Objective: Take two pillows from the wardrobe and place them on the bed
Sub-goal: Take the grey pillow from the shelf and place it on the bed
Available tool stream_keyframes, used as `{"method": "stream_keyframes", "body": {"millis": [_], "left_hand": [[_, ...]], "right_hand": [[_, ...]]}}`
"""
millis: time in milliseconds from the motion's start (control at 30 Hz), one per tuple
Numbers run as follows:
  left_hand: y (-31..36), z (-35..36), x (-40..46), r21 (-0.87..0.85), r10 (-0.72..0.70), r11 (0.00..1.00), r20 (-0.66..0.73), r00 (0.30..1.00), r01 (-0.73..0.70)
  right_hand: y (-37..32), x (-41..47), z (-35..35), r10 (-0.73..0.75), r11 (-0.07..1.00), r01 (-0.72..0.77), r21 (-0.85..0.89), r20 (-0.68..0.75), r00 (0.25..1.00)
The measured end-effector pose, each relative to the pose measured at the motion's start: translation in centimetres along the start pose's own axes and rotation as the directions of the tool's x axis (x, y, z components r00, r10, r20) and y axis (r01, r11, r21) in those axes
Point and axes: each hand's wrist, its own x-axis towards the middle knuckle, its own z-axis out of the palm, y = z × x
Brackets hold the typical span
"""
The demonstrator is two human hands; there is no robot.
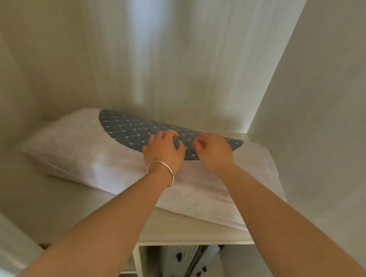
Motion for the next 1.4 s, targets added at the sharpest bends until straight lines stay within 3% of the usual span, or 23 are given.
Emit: {"method": "stream_keyframes", "body": {"millis": [200, 333, 467, 533, 600, 700, 833, 933, 1000, 1067, 1233, 1333, 1400], "left_hand": [[-4.2, 0.0, 0.7, 0.113, -0.129, 0.983, -0.155, 0.979, 0.147], [-5.6, 0.6, 0.0, 0.163, -0.263, 0.941, -0.194, 0.945, 0.295], [-5.8, 0.7, 0.9, 0.122, -0.426, 0.871, -0.298, 0.854, 0.476], [-5.7, 0.8, 0.8, 0.102, -0.519, 0.806, -0.35, 0.78, 0.583], [-5.4, 1.1, 1.1, 0.061, -0.582, 0.75, -0.41, 0.702, 0.658], [-4.9, 1.7, 1.2, -0.119, -0.745, 0.606, -0.431, 0.509, 0.787], [-4.1, 1.7, 1.0, -0.528, -0.963, 0.251, -0.219, 0.156, 0.811], [-5.1, 2.3, 0.7, -0.724, -0.998, 0.02, 0.023, 0.053, 0.69], [-7.1, 3.2, 0.6, -0.793, -0.979, -0.084, 0.18, 0.099, 0.604], [-8.4, 3.8, 0.3, -0.782, -0.945, -0.145, 0.29, 0.148, 0.606], [-7.4, 2.7, -0.7, -0.697, -0.845, -0.195, 0.476, 0.242, 0.69], [-7.8, 2.8, -0.6, -0.755, -0.828, -0.191, 0.467, 0.31, 0.627], [-8.0, 3.1, -0.5, -0.782, -0.844, -0.176, 0.433, 0.318, 0.599]], "right_hand": [[0.0, 4.0, 3.7, -0.026, 0.998, 0.022, 0.064, 0.069, 0.997], [-0.5, 6.9, 4.7, -0.095, 0.992, 0.078, 0.097, 0.187, 0.978], [-1.4, 10.6, 5.9, -0.168, 0.978, 0.131, 0.165, 0.241, 0.956], [-1.4, 11.9, 6.9, -0.223, 0.972, 0.178, 0.153, 0.373, 0.901], [-0.8, 12.8, 7.4, -0.25, 0.966, 0.241, 0.091, 0.545, 0.8], [0.7, 14.8, 8.0, -0.27, 0.946, 0.321, 0.034, 0.63, 0.729], [2.2, 16.8, 8.9, -0.27, 0.952, 0.298, 0.076, 0.67, 0.692], [3.3, 18.1, 9.7, -0.221, 0.975, 0.171, 0.143, 0.717, 0.661], [4.2, 18.9, 10.3, -0.157, 0.975, -0.02, 0.222, 0.748, 0.645], [4.7, 19.8, 11.1, -0.116, 0.963, -0.119, 0.241, 0.772, 0.626], [4.2, 21.8, 12.2, -0.103, 0.977, -0.108, 0.183, 0.852, 0.514], [4.0, 22.4, 12.2, -0.1, 0.957, -0.206, 0.205, 0.898, 0.428], [4.0, 22.8, 12.3, -0.099, 0.952, -0.232, 0.202, 0.915, 0.391]]}}
